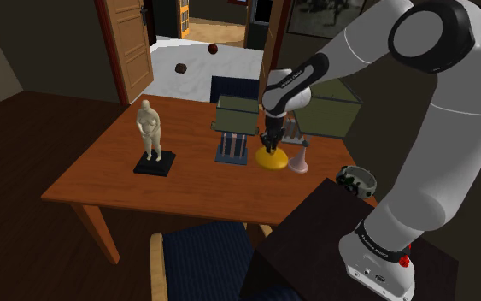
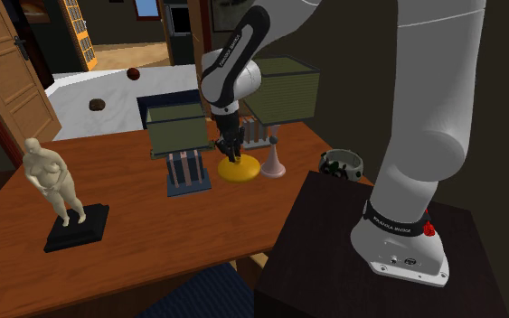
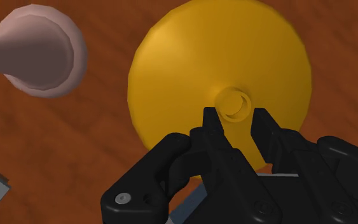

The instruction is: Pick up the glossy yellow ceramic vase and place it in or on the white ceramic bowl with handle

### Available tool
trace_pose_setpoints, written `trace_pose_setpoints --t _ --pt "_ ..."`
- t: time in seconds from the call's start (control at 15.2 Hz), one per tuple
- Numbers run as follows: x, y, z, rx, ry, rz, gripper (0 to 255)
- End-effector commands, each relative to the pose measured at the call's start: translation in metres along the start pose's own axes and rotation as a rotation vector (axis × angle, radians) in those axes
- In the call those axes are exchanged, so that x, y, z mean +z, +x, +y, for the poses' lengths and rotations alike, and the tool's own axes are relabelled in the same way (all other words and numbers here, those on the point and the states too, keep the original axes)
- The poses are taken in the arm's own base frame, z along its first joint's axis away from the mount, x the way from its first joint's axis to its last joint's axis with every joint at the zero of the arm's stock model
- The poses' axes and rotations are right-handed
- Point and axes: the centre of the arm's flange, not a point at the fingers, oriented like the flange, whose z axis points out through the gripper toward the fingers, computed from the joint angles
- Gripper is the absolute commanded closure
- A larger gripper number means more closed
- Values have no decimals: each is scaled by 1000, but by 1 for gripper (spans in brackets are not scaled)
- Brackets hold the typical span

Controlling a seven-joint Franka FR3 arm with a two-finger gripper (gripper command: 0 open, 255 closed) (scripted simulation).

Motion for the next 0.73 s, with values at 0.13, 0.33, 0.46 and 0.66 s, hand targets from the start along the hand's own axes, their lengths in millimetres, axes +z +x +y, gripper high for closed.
trace_pose_setpoints --t 0.13,0.33,0.46,0.66 --pt "-21 -4 1 0 0 0 255" --pt "-36 -7 1 0 0 0 255" --pt "-47 -8 1 0 0 0 255" --pt "-62 -11 1 0 0 0 255"
